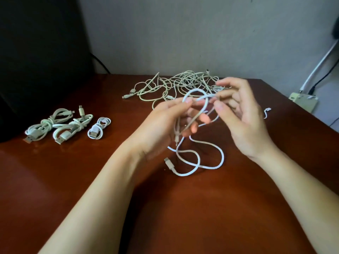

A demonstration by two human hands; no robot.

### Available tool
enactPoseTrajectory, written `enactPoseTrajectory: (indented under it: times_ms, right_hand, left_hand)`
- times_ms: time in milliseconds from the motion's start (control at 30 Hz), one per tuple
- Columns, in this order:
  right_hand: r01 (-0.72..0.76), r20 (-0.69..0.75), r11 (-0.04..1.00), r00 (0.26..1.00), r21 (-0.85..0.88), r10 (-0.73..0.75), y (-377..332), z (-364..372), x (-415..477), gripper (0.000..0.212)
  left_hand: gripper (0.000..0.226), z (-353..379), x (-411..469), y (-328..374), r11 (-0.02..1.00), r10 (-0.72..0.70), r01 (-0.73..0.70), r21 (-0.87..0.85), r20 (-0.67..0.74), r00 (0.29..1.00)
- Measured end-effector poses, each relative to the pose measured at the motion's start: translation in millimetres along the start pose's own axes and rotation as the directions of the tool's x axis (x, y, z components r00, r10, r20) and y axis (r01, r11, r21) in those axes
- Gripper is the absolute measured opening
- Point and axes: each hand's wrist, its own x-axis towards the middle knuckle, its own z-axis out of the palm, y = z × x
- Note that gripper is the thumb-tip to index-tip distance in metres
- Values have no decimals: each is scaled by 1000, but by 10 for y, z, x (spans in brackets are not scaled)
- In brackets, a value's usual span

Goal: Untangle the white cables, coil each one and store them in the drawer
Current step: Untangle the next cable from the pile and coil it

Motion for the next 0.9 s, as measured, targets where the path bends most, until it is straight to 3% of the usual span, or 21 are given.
enactPoseTrajectory:
  times_ms: [100, 200, 400, 533, 667, 900]
  right_hand:
    - [-103, 122, 988, 989, 118, 88, 50, 22, 14, 20]
    - [-121, 193, 989, 976, 81, 104, 74, 90, -16, 21]
    - [-95, 7, 993, 996, 76, 94, 25, 78, 8, 23]
    - [-48, -64, 999, 997, 14, 49, -9, 37, 9, 22]
    - [5, -97, 998, 995, -57, -11, -54, 18, 7, 20]
    - [-11, -66, 1000, 998, -14, 10, -74, 32, 0, 18]
  left_hand:
    - [24, -53, -4, 52, 991, 7, -10, -133, -25, 1000]
    - [25, -48, -26, 45, 997, -21, 21, -80, -8, 1000]
    - [25, -44, -42, -2, 999, -51, 51, 5, 50, 997]
    - [26, -27, -83, -12, 981, -161, 139, 134, 177, 971]
    - [27, -58, -115, 11, 965, -248, 209, 159, 290, 924]
    - [23, -36, -84, -31, 976, -200, 186, 115, 124, 972]
